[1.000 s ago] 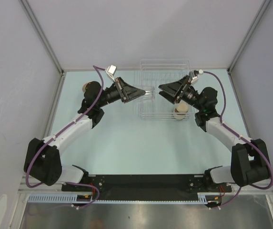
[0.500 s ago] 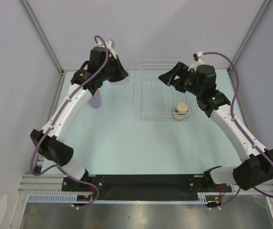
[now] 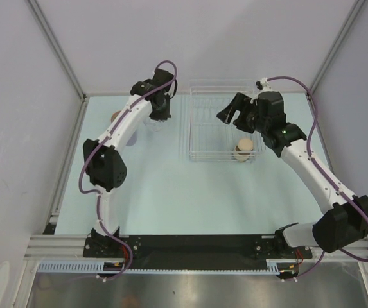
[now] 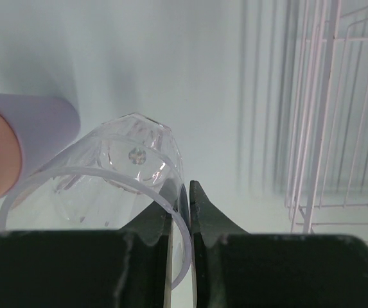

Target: Unload the cups from the dish rack

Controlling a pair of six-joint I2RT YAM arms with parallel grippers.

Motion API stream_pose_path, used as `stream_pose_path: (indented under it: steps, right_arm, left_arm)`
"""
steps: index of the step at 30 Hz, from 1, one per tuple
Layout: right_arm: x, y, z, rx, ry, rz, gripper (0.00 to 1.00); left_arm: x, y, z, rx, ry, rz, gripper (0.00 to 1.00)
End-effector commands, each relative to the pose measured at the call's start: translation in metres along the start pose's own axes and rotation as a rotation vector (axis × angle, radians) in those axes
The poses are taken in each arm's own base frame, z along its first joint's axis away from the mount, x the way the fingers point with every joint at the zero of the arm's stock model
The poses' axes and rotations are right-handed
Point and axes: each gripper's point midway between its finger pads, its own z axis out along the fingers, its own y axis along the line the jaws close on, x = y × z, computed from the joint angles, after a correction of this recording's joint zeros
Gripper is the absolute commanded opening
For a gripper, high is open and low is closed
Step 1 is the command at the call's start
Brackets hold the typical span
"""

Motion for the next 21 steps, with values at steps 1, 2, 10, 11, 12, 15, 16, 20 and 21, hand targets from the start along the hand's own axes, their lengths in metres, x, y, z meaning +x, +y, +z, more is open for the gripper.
stream_pose_path:
  steps: [1,2,10,11,12,15,16,20,21]
  right_arm:
    - [0.007,-0.001,-0.002,0.000,0.000,-0.023,0.83]
    - [0.007,0.000,-0.002,-0.002,0.000,-0.024,0.83]
    - [-0.001,0.000,0.001,0.020,-0.007,-0.045,0.83]
    - [-0.001,-0.001,0.002,0.022,-0.009,-0.052,0.83]
    - [-0.001,-0.002,0.002,0.028,-0.009,-0.052,0.83]
    - [0.004,-0.006,0.005,0.034,0.002,-0.052,0.83]
    - [0.007,-0.009,0.006,0.039,0.009,-0.050,0.83]
    - [0.011,-0.012,0.010,0.045,0.021,-0.052,0.83]
    - [0.011,-0.013,0.010,0.049,0.019,-0.052,0.83]
  left_arm:
    - [-0.020,0.026,0.008,-0.077,-0.030,0.000,0.00]
    - [-0.019,0.027,0.013,-0.080,-0.024,-0.002,0.00]
    - [-0.004,0.027,0.065,-0.092,0.039,-0.018,0.01]
    - [-0.002,0.025,0.071,-0.086,0.048,-0.018,0.00]
    - [-0.002,0.024,0.074,-0.084,0.044,-0.021,0.01]
    - [-0.001,0.023,0.083,-0.078,0.048,-0.023,0.00]
    - [0.002,0.022,0.088,-0.072,0.061,-0.024,0.00]
    - [0.009,0.022,0.098,-0.077,0.082,-0.022,0.00]
    - [0.009,0.022,0.100,-0.077,0.085,-0.020,0.00]
